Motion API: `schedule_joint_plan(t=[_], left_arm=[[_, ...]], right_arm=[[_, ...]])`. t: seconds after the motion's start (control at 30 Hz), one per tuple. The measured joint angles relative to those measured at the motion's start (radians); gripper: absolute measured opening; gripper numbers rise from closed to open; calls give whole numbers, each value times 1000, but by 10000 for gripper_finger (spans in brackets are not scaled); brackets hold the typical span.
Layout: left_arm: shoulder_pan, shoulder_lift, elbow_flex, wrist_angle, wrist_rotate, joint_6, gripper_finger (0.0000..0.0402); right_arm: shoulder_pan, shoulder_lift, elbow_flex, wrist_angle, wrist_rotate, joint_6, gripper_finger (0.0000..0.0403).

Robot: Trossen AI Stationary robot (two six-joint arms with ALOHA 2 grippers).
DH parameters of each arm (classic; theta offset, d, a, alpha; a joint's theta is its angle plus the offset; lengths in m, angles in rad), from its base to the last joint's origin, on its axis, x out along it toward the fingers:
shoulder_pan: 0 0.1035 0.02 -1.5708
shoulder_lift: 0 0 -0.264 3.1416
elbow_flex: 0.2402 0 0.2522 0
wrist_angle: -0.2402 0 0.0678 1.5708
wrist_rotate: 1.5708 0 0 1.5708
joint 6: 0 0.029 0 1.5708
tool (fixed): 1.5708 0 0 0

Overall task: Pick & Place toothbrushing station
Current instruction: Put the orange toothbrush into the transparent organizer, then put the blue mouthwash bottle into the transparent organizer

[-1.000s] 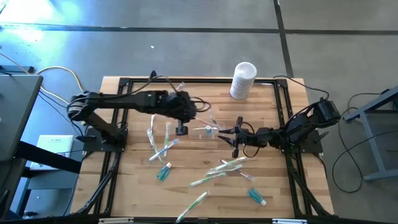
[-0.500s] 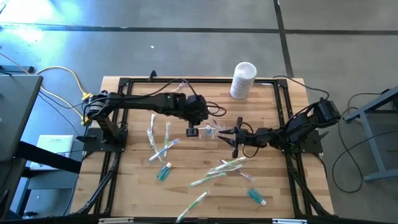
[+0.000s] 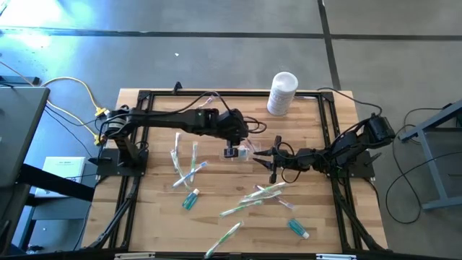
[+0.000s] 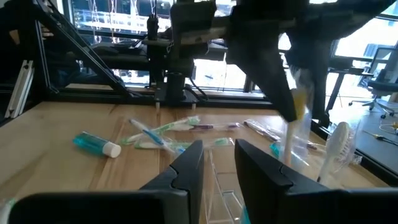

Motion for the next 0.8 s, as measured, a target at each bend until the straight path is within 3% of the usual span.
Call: schedule_joint_plan(t=[0.27,0.43,0.8], left_arm=[[0,17,1,76,0,2,170],[0,-12,10,35,-2,2,192],[-29,-91,283,-439,-93,-136,193]], right_arm=[[0,0,0,-4,0,0,83],[9,0,0,-3,0,0,83],[19,0,0,-3,8,-8,83]])
